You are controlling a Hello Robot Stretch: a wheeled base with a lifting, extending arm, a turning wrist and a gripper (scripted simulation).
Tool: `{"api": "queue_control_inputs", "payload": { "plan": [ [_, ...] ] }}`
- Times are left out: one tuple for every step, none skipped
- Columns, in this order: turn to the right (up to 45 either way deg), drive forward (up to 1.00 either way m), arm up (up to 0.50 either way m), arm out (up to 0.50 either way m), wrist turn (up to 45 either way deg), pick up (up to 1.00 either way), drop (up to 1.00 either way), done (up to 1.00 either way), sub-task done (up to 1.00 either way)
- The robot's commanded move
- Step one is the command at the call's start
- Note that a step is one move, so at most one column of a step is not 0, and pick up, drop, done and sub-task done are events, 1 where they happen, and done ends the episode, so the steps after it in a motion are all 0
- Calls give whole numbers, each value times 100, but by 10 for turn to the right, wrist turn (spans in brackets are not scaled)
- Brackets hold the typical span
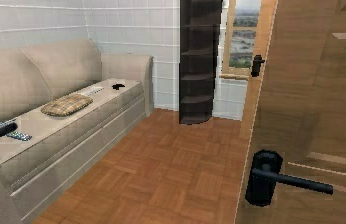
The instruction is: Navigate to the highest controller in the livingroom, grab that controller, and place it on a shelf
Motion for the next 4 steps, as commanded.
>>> {"api": "queue_control_inputs", "payload": {
  "plan": [
    [0, 0, 50, 0, 0, 0, 0, 0, 0],
    [0, 0, 38, 0, 0, 0, 0, 0, 0],
    [0, 0, 0, 14, 0, 0, 0, 0, 0],
    [0, 0, 0, 0, 450, 0, 0, 0, 0]
  ]
}}
